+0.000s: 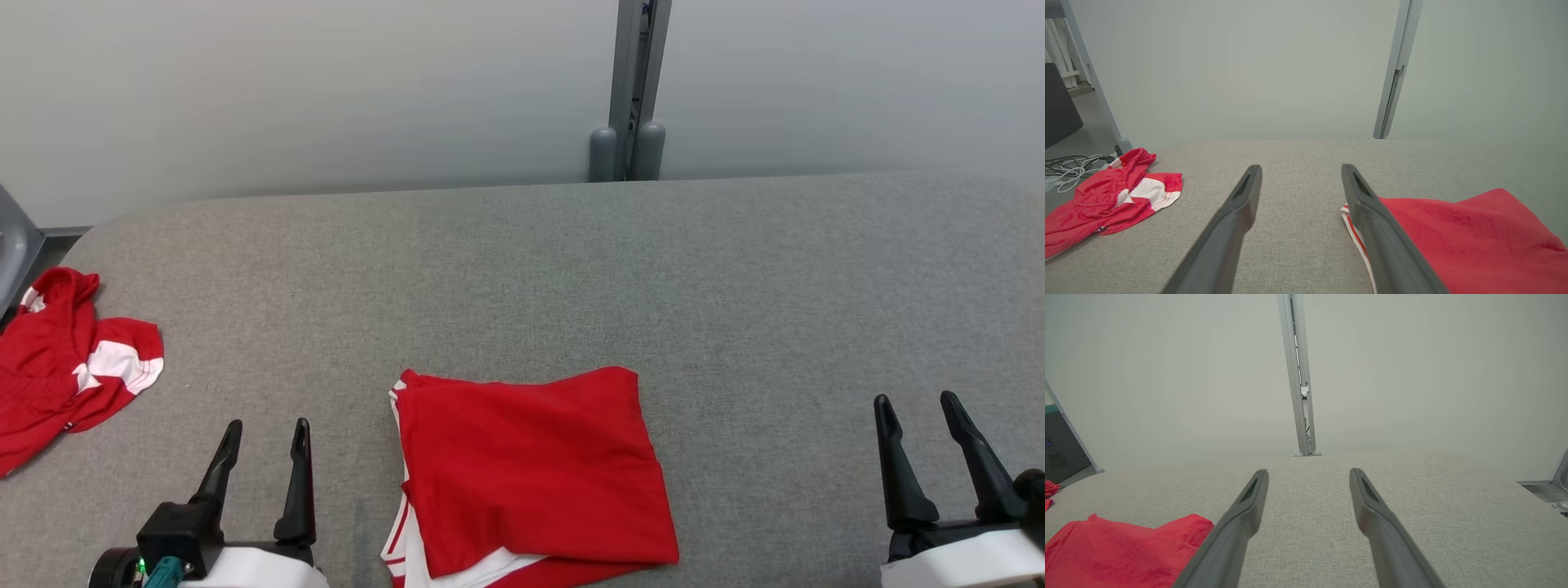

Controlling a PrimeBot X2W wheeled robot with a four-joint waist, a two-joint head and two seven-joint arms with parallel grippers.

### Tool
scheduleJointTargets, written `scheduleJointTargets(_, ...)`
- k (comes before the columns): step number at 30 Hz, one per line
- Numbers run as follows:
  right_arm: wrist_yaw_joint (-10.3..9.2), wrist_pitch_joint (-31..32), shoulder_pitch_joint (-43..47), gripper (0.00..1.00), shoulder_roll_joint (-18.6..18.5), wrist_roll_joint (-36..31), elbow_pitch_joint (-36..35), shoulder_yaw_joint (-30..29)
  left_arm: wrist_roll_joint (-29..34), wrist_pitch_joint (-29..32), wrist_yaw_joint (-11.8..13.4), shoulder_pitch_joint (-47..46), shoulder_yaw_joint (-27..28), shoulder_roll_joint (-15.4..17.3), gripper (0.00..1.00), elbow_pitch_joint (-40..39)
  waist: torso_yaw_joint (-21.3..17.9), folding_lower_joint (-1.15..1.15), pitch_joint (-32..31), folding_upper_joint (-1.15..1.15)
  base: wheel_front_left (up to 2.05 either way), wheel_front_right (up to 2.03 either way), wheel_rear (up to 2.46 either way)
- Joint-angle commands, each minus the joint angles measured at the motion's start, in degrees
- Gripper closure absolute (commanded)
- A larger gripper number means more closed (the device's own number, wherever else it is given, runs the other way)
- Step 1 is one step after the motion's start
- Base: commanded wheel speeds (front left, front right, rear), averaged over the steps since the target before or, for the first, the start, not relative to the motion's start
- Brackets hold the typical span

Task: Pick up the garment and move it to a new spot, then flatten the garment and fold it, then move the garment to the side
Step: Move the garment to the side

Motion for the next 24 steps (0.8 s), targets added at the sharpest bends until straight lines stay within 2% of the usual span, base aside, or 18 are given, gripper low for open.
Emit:
scheduleJointTargets(1, 0.11, 0.26, -0.19, 0.00, -0.23, -0.73, -0.17, -0.35, 0.13, 0.07, 0.38, -1.40, -0.06, 0.36, 0.00, -0.39, 0.34, 0.00, 0.89, 0.00, 0.00, 0.00, 0.00)
scheduleJointTargets(9, 0.11, 0.52, -3.13, 0.00, -0.61, -2.02, 2.68, 0.87, 0.58, -0.39, 0.02, -5.96, -1.69, -0.59, 0.00, -1.36, 4.30, 0.00, 5.90, 0.00, 0.00, 0.00, 0.00)
scheduleJointTargets(17, 0.07, 0.41, -8.73, 0.00, -1.97, 0.07, 11.87, 10.84, -0.22, -0.96, -0.50, -11.42, -3.45, -2.44, 0.00, -0.51, 10.77, 0.00, 10.81, 0.00, 0.00, 0.00, 0.00)
scheduleJointTargets(24, 0.07, 0.88, -11.48, 0.00, -4.29, 2.45, 19.31, 18.03, 0.37, -1.06, -0.79, -13.33, -3.27, -3.33, 0.00, -1.76, 13.73, 0.00, 13.09, 0.00, 0.00, 0.00, 0.00)
